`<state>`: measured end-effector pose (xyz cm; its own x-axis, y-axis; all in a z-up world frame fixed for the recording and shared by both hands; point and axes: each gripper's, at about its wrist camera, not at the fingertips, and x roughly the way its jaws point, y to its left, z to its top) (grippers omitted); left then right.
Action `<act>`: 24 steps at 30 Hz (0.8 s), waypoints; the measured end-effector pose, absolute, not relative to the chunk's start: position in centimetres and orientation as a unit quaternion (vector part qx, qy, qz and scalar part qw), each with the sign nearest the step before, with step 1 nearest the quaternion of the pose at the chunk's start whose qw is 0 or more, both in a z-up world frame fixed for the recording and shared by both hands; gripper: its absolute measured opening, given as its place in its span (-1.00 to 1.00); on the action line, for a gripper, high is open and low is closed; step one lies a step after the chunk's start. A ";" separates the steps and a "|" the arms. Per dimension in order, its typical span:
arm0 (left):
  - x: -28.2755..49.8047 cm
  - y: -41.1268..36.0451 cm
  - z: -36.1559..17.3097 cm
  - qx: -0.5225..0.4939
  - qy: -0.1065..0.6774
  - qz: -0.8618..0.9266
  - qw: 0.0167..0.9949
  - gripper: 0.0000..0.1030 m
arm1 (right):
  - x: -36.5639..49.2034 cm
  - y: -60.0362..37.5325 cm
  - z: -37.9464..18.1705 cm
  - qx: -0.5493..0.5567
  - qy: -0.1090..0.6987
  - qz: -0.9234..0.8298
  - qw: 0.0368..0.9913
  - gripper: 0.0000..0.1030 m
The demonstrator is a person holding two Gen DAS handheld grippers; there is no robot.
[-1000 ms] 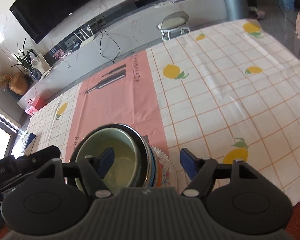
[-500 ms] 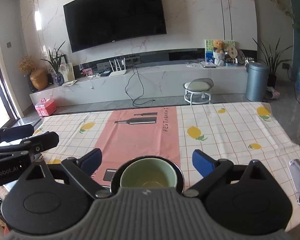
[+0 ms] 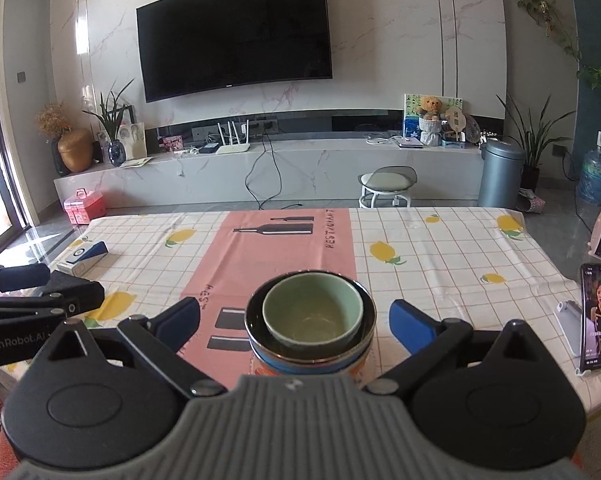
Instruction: Organize plates and bowls
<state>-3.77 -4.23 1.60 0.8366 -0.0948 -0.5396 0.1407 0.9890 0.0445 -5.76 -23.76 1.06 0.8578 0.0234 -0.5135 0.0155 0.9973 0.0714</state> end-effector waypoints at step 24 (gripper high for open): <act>-2.8 -4.3 -3.0 0.040 0.363 -0.054 0.929 0.60 | -4.9 -23.2 -4.6 0.030 0.350 -0.043 0.935 0.92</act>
